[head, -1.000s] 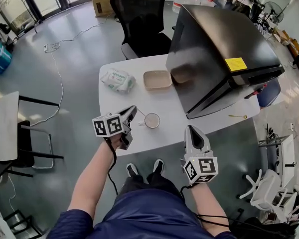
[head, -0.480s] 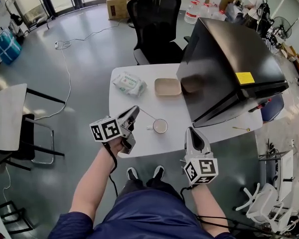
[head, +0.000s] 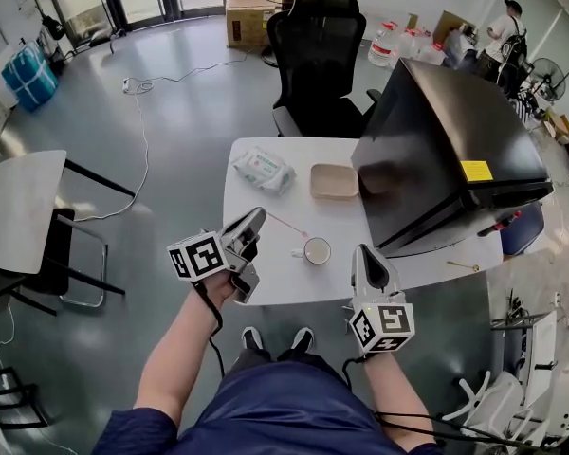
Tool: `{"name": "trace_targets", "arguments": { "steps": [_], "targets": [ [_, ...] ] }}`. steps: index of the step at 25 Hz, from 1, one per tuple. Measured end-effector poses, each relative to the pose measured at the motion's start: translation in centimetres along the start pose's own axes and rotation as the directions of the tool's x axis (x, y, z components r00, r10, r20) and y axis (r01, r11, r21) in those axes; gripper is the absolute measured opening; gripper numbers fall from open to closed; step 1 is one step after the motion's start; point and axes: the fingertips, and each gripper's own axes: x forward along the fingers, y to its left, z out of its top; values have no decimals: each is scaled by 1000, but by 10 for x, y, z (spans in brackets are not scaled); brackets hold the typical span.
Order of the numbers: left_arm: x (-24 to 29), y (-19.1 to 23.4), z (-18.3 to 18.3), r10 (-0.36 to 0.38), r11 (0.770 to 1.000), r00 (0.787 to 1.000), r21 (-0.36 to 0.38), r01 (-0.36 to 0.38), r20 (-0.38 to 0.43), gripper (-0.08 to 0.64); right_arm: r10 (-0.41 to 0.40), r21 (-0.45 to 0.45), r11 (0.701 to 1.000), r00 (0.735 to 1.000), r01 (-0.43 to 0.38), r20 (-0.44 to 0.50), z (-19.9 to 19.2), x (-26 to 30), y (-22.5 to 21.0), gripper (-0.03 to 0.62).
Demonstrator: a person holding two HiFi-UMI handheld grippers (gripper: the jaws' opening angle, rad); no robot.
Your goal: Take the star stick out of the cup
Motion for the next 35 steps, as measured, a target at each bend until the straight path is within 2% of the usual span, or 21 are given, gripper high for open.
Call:
{"name": "trace_targets", "arguments": {
  "steps": [11, 19, 35],
  "targets": [
    [-55, 15, 20, 52, 998, 993, -50, -47, 105, 9, 94, -11, 996, 996, -94, -12, -2, 17, 39, 6],
    [-88, 24, 28, 88, 995, 984, -60, -80, 154, 11, 154, -14, 988, 988, -155, -16, -2, 27, 66, 6],
    [-120, 24, 43, 99, 992, 969, -96, -79, 225, 9, 239, -25, 971, 971, -239, -4, 6, 35, 95, 6]
  ]
}}
